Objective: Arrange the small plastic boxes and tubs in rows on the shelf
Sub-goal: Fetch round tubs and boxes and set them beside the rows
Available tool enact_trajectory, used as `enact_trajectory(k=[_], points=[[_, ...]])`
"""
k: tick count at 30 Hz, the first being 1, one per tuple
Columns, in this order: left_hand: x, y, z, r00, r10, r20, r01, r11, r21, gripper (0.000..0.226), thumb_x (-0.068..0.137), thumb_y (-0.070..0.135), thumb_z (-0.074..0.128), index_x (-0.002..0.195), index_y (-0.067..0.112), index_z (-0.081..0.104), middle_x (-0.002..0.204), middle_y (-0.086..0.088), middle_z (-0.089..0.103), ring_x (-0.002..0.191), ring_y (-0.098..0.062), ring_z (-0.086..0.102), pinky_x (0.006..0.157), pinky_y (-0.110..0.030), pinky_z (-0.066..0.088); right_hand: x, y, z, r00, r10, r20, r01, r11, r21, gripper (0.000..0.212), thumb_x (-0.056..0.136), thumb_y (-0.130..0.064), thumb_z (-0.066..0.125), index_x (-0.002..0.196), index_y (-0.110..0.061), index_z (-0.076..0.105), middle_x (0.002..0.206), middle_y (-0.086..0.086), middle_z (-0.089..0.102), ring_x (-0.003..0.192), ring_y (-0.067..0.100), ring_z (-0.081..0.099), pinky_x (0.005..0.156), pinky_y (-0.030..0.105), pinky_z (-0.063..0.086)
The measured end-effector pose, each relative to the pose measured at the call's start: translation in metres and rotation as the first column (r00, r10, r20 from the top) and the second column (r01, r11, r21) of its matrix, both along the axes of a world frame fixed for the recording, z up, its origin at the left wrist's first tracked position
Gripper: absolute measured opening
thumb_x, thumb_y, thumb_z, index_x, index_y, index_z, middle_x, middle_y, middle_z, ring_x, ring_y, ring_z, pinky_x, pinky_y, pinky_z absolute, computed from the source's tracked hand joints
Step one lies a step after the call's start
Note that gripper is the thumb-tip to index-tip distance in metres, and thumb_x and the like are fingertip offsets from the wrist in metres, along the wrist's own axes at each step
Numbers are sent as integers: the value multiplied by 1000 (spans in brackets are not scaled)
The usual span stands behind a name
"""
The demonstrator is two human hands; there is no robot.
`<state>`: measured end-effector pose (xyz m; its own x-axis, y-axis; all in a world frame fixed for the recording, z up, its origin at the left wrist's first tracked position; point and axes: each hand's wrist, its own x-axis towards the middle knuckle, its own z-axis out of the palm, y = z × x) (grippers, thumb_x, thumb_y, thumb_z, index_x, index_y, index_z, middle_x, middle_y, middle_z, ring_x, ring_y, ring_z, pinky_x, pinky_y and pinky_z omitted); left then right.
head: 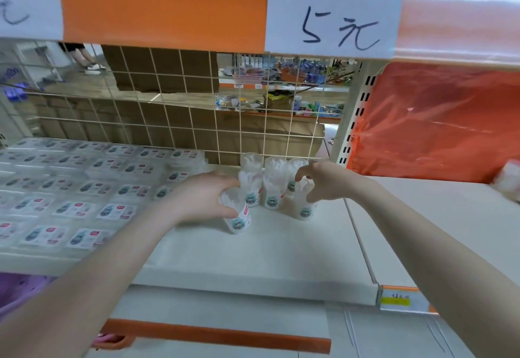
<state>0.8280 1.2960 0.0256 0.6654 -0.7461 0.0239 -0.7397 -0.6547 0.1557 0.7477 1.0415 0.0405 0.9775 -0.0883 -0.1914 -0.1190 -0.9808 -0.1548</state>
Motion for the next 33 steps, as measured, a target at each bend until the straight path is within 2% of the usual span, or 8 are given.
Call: enact_trajectory(k=[3, 8, 11, 14, 21, 26, 30, 33], points=[[1, 1, 1, 1000, -4, -3, 4, 1000, 18, 59, 75, 49, 64, 130, 37, 47, 123, 6, 55, 104, -13, 51, 82, -26, 42, 3, 2, 0, 1000, 27, 9, -26, 1000, -16, 53, 75, -15, 63, 126, -23, 52, 97, 2, 56, 86, 22, 56, 68, 31, 48], [2, 0, -1, 1000, -2, 4, 2, 999, 36, 60, 75, 50, 64, 131, 38, 46, 122, 6, 54, 106, -13, 51, 78, -24, 38, 4, -1, -2, 998, 54, 10, -54, 998, -26, 57, 76, -9, 60, 130, -25, 50, 108, 3, 54, 93, 23, 57, 77, 36, 52], [2, 0, -3, 1000, 11, -1, -11, 999, 45, 61, 75, 52, 64, 131, 39, 45, 123, 7, 53, 107, -13, 50, 75, -24, 36, 5, -5, -4, 997, 61, 36, -59, 997, -44, 55, 78, -13, 64, 130, -26, 50, 107, 0, 51, 90, 20, 55, 67, 28, 48], [2, -2, -4, 1000, 21, -6, -21, 998, 57, 60, 75, 52, 64, 131, 40, 45, 119, 6, 53, 103, -14, 51, 72, -26, 35, 5, -7, -6, 995, 58, 85, -52, 996, -74, 53, 78, -20, 66, 129, -24, 51, 112, 2, 53, 95, 21, 55, 73, 28, 48], [2, -7, -6, 1000, 29, 1, -29, 997, 69, 63, 76, 53, 63, 134, 37, 44, 121, 5, 52, 106, -15, 50, 73, -26, 33, 8, -9, -15, 982, 83, 172, -61, 989, -133, 44, 83, -23, 64, 126, -21, 54, 111, 4, 55, 95, 22, 56, 71, 27, 44], [0, -9, -6, 999, 34, -1, -34, 998, 46, 64, 77, 52, 62, 136, 38, 41, 130, 8, 50, 114, -14, 49, 82, -28, 39, 5, -12, -21, 964, 119, 237, -79, 982, -169, 40, 86, -27, 63, 125, -21, 56, 109, 3, 56, 95, 21, 56, 68, 26, 38], [-2, -12, -6, 999, 52, 2, -52, 998, 38, 65, 77, 51, 62, 137, 36, 41, 136, 7, 47, 119, -15, 47, 92, -31, 42, 1, -12, -26, 957, 109, 268, -64, 983, -172, 41, 88, -31, 62, 127, -22, 54, 111, 3, 55, 99, 22, 54, 71, 30, 43], [-2, -15, -6, 998, 62, 11, -62, 998, 34, 66, 78, 52, 62, 137, 35, 40, 137, 7, 45, 121, -15, 45, 92, -30, 42, -3, -11, -31, 947, 94, 306, -43, 985, -168, 41, 89, -34, 59, 128, -23, 53, 113, 2, 54, 103, 22, 52, 74, 31, 44]])
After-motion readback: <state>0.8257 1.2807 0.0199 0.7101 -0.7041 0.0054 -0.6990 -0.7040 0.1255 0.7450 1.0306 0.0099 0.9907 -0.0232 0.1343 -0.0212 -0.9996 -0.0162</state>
